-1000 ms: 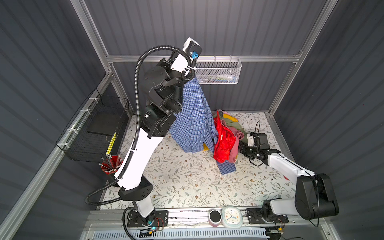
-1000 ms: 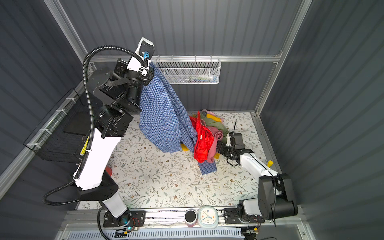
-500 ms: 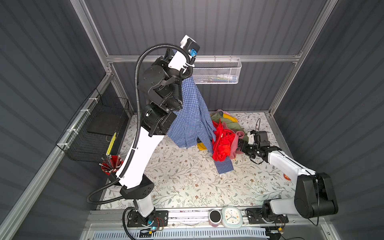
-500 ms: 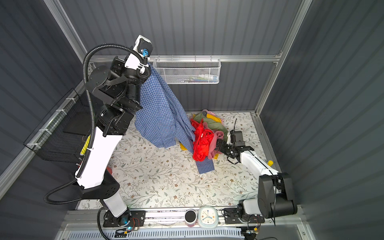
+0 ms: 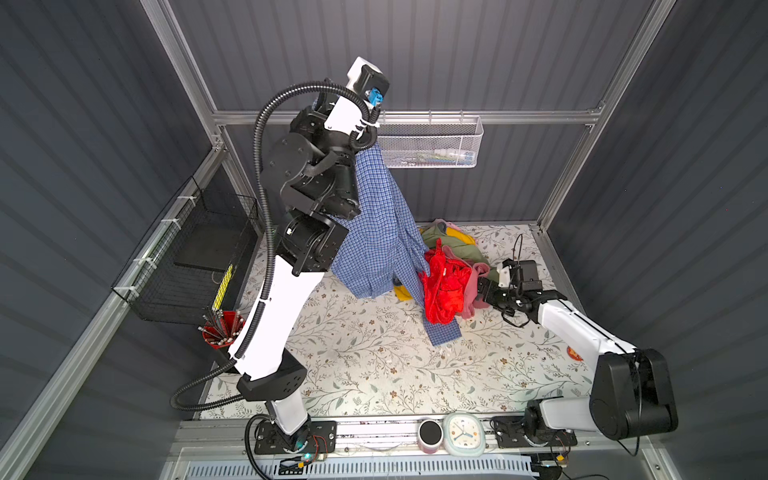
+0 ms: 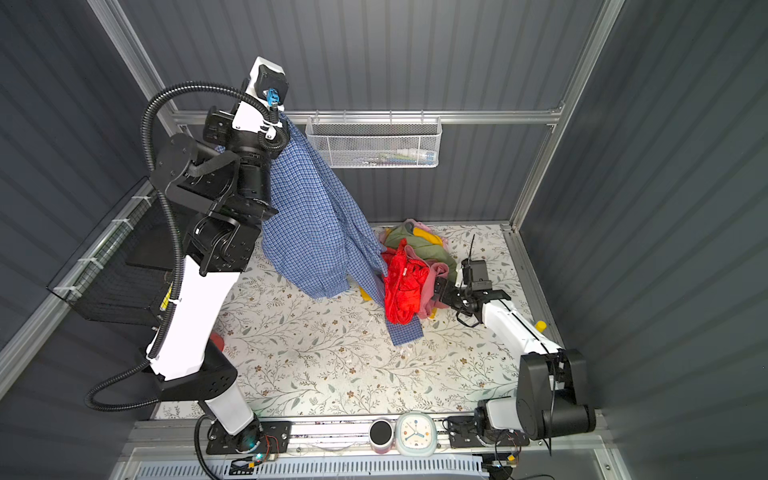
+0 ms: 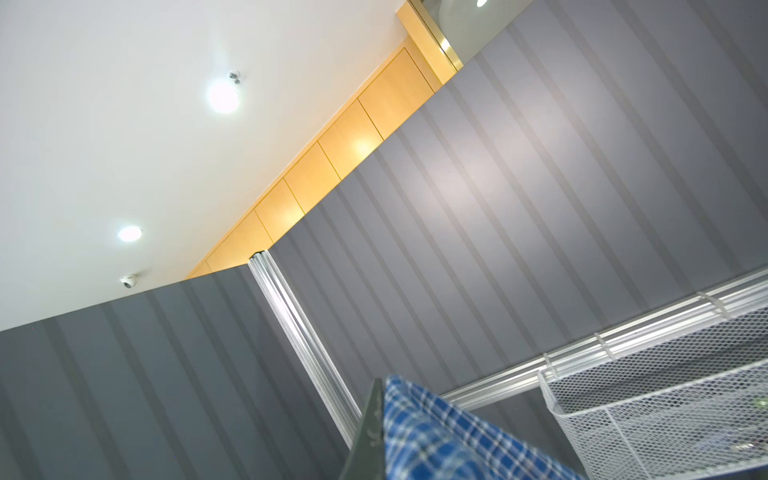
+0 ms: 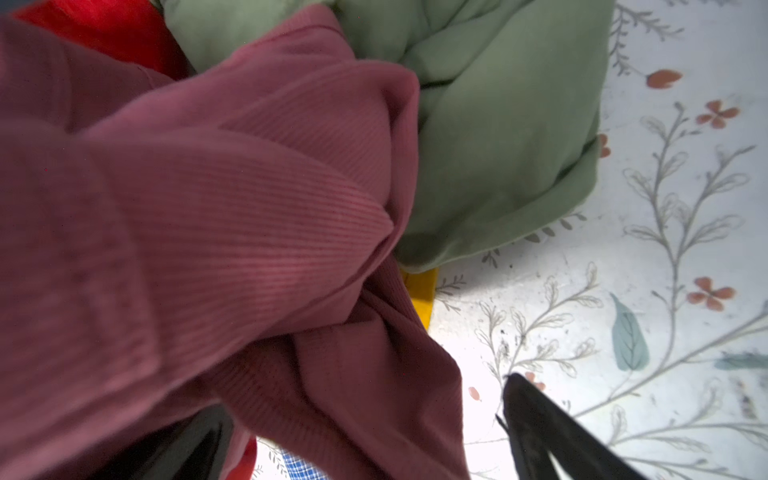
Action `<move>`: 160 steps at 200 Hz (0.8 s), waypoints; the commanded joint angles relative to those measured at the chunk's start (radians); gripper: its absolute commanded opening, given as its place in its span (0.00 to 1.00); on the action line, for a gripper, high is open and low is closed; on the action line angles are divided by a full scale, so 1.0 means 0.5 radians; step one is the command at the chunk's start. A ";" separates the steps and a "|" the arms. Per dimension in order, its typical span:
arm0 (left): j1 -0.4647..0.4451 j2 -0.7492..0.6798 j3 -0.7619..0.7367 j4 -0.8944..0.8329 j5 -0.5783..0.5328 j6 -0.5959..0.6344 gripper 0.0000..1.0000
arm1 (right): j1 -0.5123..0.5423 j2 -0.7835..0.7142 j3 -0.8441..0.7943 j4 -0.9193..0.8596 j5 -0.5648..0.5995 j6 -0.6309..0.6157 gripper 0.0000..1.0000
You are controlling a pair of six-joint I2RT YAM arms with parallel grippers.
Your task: Pick out a specific cloth from the pile
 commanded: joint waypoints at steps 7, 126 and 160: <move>0.011 -0.092 0.047 0.345 -0.041 0.223 0.00 | -0.004 0.009 0.048 -0.042 0.045 -0.025 0.99; 0.170 -0.068 -0.251 0.047 -0.097 0.094 0.00 | 0.008 0.009 0.034 -0.025 0.030 -0.012 0.99; 0.124 -0.077 -0.580 -0.264 -0.087 -0.460 0.00 | 0.013 -0.020 0.018 -0.031 0.037 -0.003 0.99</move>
